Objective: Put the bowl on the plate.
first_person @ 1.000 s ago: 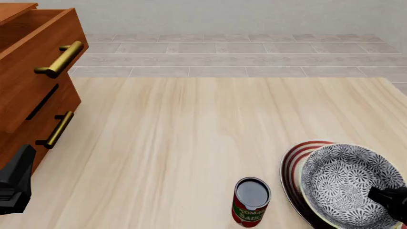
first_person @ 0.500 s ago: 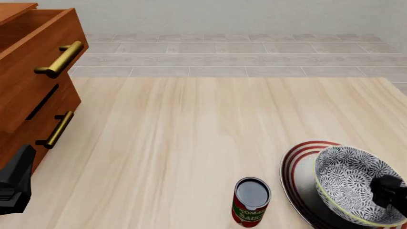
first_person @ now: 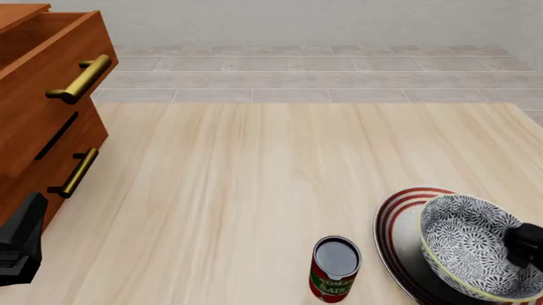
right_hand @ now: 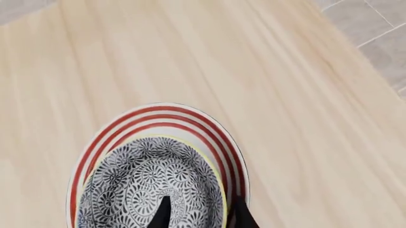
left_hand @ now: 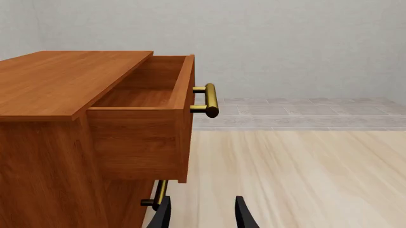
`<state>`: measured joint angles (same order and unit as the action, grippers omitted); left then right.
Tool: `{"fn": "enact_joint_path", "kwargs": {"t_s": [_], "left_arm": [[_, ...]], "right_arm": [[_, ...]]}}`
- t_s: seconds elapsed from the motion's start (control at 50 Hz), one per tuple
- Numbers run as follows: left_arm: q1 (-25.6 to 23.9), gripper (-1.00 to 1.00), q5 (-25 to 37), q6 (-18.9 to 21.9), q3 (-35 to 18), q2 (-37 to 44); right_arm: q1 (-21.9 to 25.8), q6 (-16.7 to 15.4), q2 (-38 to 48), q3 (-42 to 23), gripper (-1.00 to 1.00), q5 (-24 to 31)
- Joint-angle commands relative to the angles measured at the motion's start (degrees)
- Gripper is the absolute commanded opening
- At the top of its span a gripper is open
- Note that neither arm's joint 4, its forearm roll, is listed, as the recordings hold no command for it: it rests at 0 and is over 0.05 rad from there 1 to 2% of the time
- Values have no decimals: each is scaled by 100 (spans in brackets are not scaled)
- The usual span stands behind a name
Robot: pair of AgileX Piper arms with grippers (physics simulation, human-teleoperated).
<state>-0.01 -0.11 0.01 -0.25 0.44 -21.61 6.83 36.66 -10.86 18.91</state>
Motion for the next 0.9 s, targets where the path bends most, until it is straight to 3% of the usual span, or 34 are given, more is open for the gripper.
{"fn": "enact_joint_path", "kwargs": {"t_s": [0.02, 0.3, 0.9], "left_arm": [[0, 100, 0, -1, 0, 0], [1, 100, 0, -1, 0, 0], [-3, 100, 0, 0, 0, -1]], "right_arm": [[-97, -190, -158, -204, 100, 250], [-143, -274, -253, -577, 100, 462], [-52, -553, -767, -1863, 100, 1532]]}}
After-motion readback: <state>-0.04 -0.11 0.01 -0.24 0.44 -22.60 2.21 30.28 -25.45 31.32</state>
